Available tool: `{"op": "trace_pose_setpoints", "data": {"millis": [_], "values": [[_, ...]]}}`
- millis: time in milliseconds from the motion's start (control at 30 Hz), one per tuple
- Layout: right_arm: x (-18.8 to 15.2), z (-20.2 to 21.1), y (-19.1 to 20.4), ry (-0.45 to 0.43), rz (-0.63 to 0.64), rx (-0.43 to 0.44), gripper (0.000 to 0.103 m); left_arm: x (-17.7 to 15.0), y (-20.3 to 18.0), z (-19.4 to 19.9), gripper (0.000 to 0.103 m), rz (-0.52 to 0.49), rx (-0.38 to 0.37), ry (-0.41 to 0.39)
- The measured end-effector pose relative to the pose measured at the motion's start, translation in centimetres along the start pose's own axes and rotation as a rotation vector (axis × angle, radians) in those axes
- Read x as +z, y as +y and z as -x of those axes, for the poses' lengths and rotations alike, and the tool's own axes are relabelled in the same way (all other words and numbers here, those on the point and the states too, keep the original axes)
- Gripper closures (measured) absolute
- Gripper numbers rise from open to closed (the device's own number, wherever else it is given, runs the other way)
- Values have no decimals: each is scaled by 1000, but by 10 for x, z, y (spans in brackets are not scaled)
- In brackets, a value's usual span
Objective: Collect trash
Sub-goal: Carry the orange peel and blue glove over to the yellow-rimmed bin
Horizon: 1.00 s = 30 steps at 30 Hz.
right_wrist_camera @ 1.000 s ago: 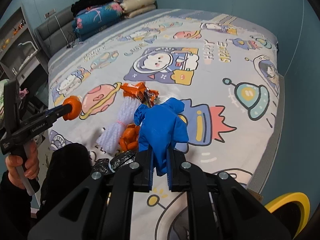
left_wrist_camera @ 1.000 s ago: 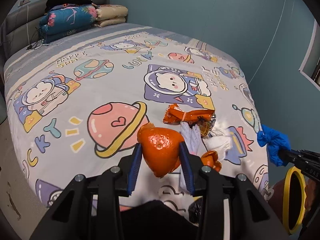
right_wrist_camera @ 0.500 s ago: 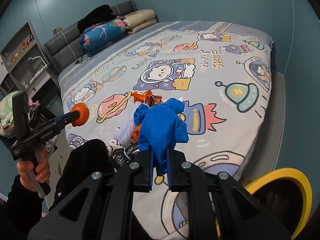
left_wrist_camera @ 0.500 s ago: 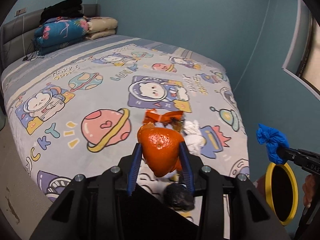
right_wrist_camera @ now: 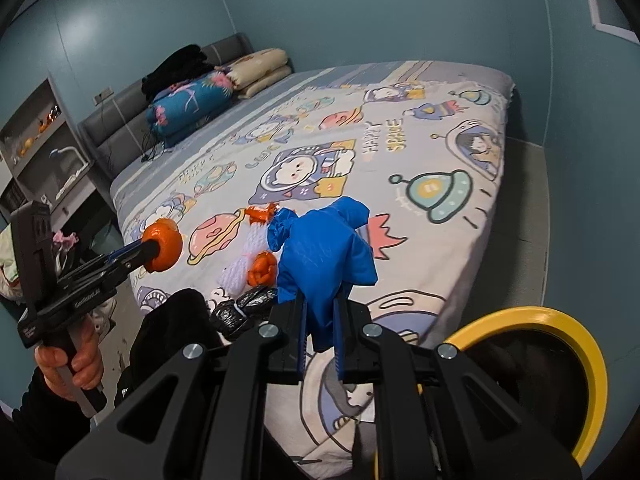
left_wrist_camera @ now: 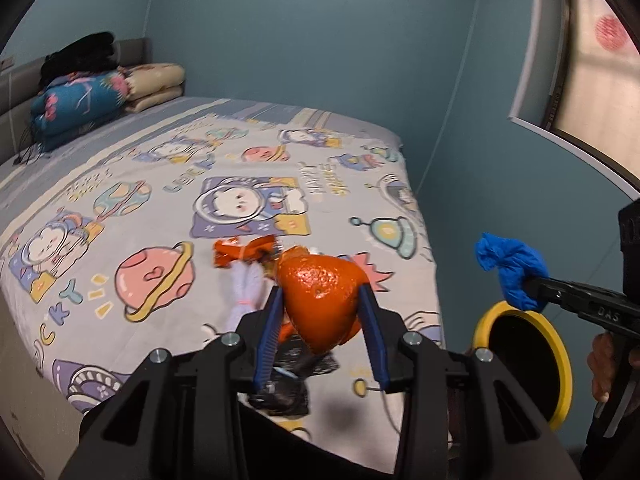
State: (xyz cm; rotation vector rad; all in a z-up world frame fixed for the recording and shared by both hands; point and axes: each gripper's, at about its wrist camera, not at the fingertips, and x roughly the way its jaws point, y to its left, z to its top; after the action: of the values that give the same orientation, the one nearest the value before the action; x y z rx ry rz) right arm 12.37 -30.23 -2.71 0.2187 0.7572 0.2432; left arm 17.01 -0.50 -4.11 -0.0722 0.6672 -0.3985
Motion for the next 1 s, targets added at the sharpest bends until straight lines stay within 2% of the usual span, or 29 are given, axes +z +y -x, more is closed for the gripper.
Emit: {"op": "trace_pose_setpoints", "data": {"millis": [367,1000], "values": [[-5,38,-32,-44,-51,-88,93,5,-63,9,67,-80,-102,-15],[-31,78,-94,-66,-184,-229,93,-2,-163,-14,67,-208,-265,34]]}}
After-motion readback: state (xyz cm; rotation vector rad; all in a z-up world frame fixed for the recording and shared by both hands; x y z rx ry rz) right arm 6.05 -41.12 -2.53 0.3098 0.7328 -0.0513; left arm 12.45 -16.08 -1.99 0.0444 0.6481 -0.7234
